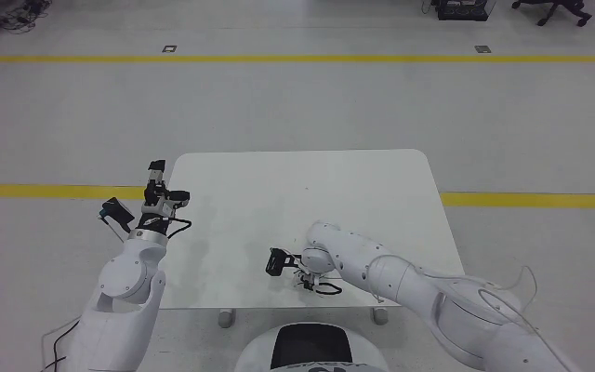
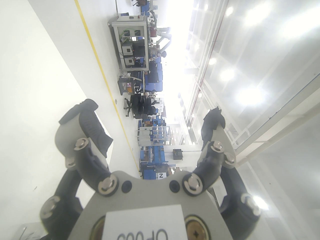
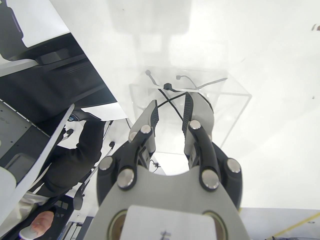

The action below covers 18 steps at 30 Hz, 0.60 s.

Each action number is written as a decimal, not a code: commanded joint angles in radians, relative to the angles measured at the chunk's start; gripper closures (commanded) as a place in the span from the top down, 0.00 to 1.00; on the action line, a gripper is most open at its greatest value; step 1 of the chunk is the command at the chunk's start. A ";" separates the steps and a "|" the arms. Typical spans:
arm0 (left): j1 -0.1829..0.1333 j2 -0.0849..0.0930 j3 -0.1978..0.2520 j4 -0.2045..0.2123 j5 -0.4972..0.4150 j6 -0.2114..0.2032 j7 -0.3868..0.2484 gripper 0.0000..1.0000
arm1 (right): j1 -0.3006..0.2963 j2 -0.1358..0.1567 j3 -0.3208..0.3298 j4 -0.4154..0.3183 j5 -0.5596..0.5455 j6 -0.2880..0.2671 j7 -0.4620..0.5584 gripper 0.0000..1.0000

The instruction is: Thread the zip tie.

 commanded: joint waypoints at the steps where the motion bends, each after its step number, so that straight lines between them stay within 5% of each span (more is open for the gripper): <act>1: 0.000 0.000 0.000 0.000 0.000 0.000 0.000 1.00 | 0.000 -0.003 0.000 0.005 -0.001 0.000 0.000 0.19; 18: 0.000 0.000 0.000 0.000 0.000 0.000 0.000 1.00 | 0.003 -0.021 0.000 0.042 -0.007 0.000 -0.001 0.07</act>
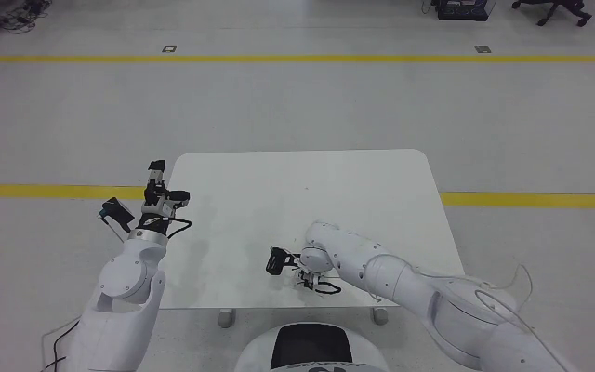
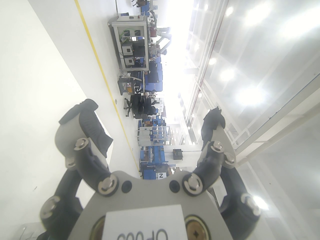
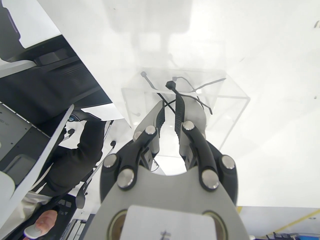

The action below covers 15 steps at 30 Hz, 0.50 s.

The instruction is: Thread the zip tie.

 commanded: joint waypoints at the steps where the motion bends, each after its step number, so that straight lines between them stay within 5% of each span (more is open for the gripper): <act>1: 0.000 0.000 0.000 0.000 0.000 0.000 0.000 1.00 | 0.001 -0.001 0.000 0.003 -0.001 0.000 -0.001 0.06; 15: 0.000 0.000 0.000 0.000 0.000 0.000 0.000 1.00 | 0.006 -0.003 0.000 -0.003 -0.005 0.000 0.000 0.14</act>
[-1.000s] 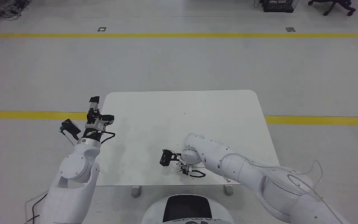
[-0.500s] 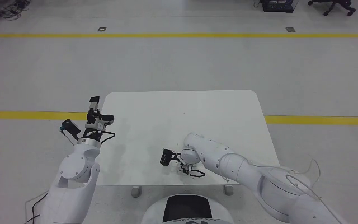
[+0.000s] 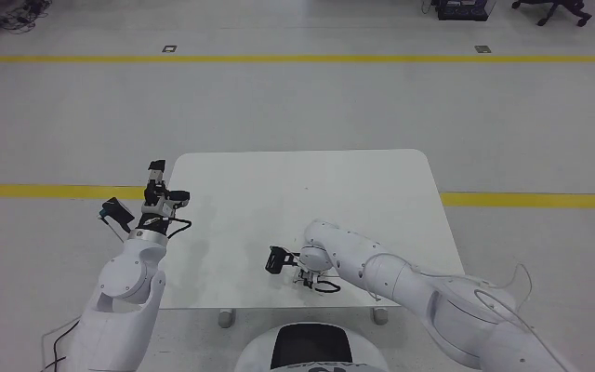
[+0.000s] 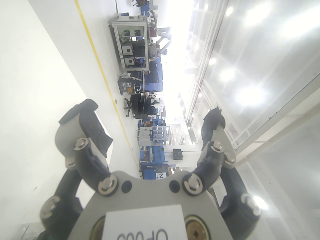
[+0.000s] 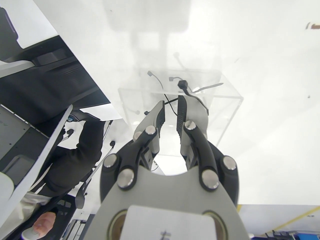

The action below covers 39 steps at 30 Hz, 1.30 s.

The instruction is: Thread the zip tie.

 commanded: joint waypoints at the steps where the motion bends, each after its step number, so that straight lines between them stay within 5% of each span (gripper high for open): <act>1: 0.000 0.000 0.000 0.000 0.000 0.000 0.000 1.00 | 0.001 0.001 0.000 -0.005 -0.002 0.000 -0.001 0.13; 39: 0.000 0.000 0.000 0.000 0.000 0.000 0.000 1.00 | -0.015 -0.006 0.000 -0.004 -0.018 0.000 -0.031 0.22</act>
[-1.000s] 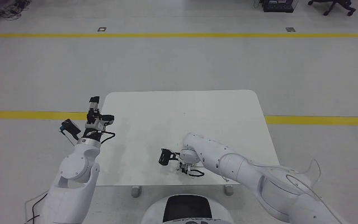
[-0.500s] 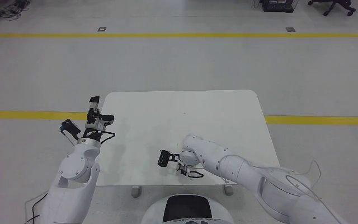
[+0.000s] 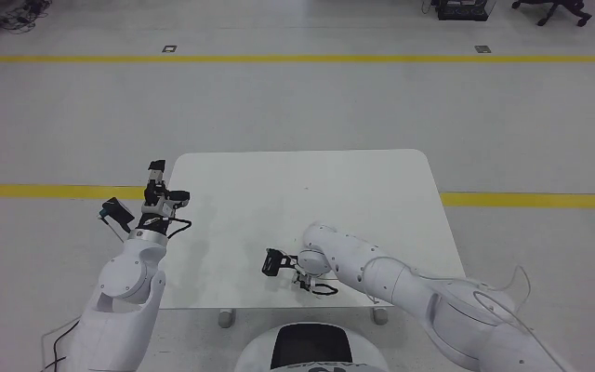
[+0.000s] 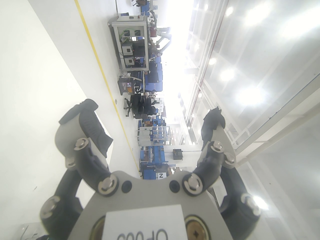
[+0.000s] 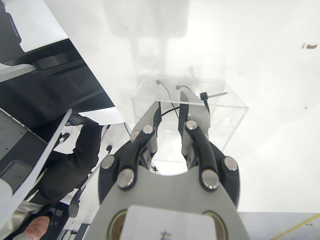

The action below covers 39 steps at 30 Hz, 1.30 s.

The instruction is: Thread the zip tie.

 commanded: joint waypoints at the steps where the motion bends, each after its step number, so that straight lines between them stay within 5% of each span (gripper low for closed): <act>1: 0.000 0.000 0.000 0.000 0.000 0.000 0.000 1.00 | 0.001 -0.003 0.000 0.006 0.003 0.000 0.003 0.23; 7: 0.000 0.000 0.000 0.000 0.000 0.000 0.000 1.00 | 0.002 -0.010 0.000 0.019 0.011 0.000 0.007 0.20; 18: 0.000 0.000 0.000 0.000 0.000 0.000 0.000 1.00 | 0.004 -0.018 0.000 0.034 0.010 0.000 0.008 0.00; 29: 0.000 0.000 0.000 0.000 0.000 0.000 0.000 1.00 | 0.008 -0.009 0.000 0.017 -0.004 0.000 0.004 0.00; 39: 0.000 0.000 0.000 0.000 0.000 0.000 0.000 1.00 | 0.012 0.027 0.000 -0.053 -0.002 0.000 0.010 0.00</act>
